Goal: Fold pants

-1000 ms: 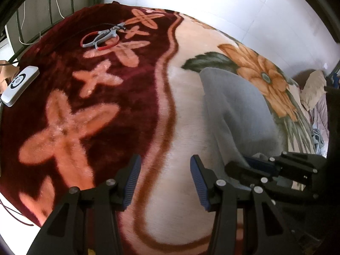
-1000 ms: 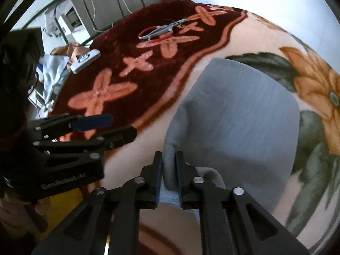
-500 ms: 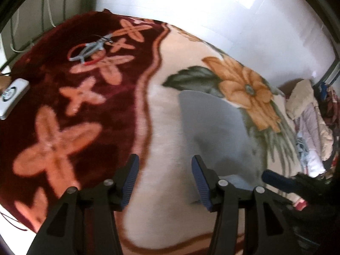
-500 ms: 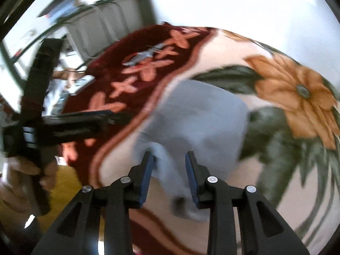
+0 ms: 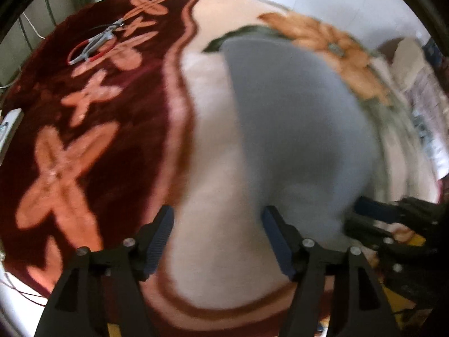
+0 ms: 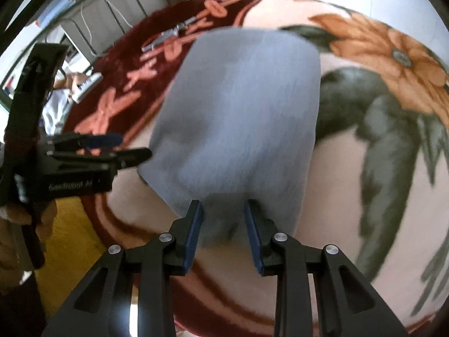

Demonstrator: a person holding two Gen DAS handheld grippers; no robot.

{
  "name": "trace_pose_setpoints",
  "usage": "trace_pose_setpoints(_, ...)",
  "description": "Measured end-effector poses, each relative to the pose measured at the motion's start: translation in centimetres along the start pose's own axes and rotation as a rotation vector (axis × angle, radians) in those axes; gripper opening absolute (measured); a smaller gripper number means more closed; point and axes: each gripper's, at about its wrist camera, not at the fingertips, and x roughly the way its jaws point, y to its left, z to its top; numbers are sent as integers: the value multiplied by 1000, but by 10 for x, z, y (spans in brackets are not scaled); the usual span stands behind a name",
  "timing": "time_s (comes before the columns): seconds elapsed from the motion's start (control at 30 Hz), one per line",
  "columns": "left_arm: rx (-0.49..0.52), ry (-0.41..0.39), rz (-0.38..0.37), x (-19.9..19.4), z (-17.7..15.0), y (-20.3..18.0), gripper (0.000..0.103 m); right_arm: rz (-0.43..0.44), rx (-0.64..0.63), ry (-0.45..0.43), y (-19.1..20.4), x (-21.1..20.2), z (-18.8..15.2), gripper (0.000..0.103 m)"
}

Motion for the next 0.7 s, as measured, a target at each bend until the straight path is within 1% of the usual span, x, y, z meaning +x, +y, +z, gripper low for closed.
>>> trace_pose_setpoints(0.03, -5, 19, 41, 5, -1, 4, 69, -6, -4, -3, 0, 2, -2, 32)
trace_pose_setpoints(0.07, -13, 26, 55, 7, -3, 7, 68, -8, -9, -7, 1, 2, -4, 32)
trace_pose_setpoints(0.1, -25, 23, 48, 5, -6, 10, 68, -6, -12, -8, 1, 1, -4, 32)
trace_pose_setpoints(0.2, -68, -25, -3, -12, -6, 18, 68, 2, -4, -6, 1, -8, -4, 32)
trace_pose_setpoints(0.3, -93, -84, -46, -35, -2, 19, 68, 3, -5, -50, 1, -26, -1, 32)
trace_pose_setpoints(0.33, -99, -111, -75, -43, 1, 18, 69, -5, -10, -70, 1, -32, 1, 32)
trace_pose_setpoints(0.43, -110, -138, -148, -50, 10, 13, 70, -40, 5, -113, -5, -43, 11, 34)
trace_pose_setpoints(0.47, -116, -143, -179, -49, 14, 9, 70, -51, 14, -121, -8, -44, 14, 40)
trace_pose_setpoints(0.5, -120, -140, -191, -46, 21, 5, 70, -67, 30, -129, -13, -44, 19, 43)
trace_pose_setpoints(0.57, -128, -124, -210, -36, 30, -2, 70, -86, 66, -135, -23, -41, 28, 44)
trace_pose_setpoints(0.6, -129, -117, -210, -31, 32, -6, 70, -76, 82, -133, -28, -38, 31, 44)
trace_pose_setpoints(0.7, -135, -89, -205, -11, 37, -12, 70, 7, 167, -109, -46, -23, 39, 45)
